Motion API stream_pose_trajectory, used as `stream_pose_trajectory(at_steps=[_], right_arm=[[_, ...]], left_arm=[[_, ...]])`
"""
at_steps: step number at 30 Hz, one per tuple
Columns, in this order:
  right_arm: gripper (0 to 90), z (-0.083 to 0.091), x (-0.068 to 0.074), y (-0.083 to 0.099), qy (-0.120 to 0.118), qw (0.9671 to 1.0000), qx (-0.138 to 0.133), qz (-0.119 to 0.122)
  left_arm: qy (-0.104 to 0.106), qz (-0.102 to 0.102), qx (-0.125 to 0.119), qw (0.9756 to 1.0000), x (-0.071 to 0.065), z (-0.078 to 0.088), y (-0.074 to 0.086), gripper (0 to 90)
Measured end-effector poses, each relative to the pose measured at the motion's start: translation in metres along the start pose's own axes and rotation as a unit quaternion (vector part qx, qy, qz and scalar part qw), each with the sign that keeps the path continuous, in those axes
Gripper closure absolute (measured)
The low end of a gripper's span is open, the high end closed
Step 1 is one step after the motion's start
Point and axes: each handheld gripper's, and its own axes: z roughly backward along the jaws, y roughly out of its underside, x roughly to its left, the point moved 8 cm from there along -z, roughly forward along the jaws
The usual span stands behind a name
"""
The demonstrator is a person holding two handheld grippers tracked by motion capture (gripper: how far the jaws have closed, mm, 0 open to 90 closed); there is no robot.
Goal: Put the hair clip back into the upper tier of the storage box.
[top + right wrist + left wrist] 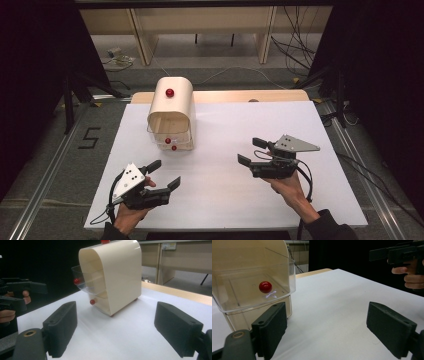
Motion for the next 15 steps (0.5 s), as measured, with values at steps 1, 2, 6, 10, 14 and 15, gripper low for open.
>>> stream_pose_trajectory(at_steps=[1,2,6,10,14,15], right_arm=[[18.7,0.001,0.0,0.001,0.001,1.0,-0.001,-0.001],[18.5,0.002,-0.001,0.001,0.0,1.0,-0.003,0.0],[17.1,0.008,-0.002,0.003,0.002,1.0,-0.006,0.001],[15.6,0.012,-0.003,0.007,0.007,1.0,-0.005,0.001],[14.2,0.015,-0.003,0.011,0.007,0.9999,-0.002,0.01],[14.0,0.016,-0.003,0.012,0.006,0.9999,-0.002,0.009]], left_arm=[[0.0,0.0,0.0,1.0,0.0,0.0,0.0,16.4],[0.0,-0.001,0.001,1.0,0.0,0.0,0.0,16.4],[0.0,-0.001,0.0,1.0,0.0,0.0,0.0,16.3],[0.0,0.0,0.0,1.0,0.0,0.0,0.0,16.1],[0.002,0.004,-0.002,1.0,0.0,0.0,-0.001,16.0],[0.001,0.004,-0.002,1.0,0.001,0.001,-0.001,16.0]])
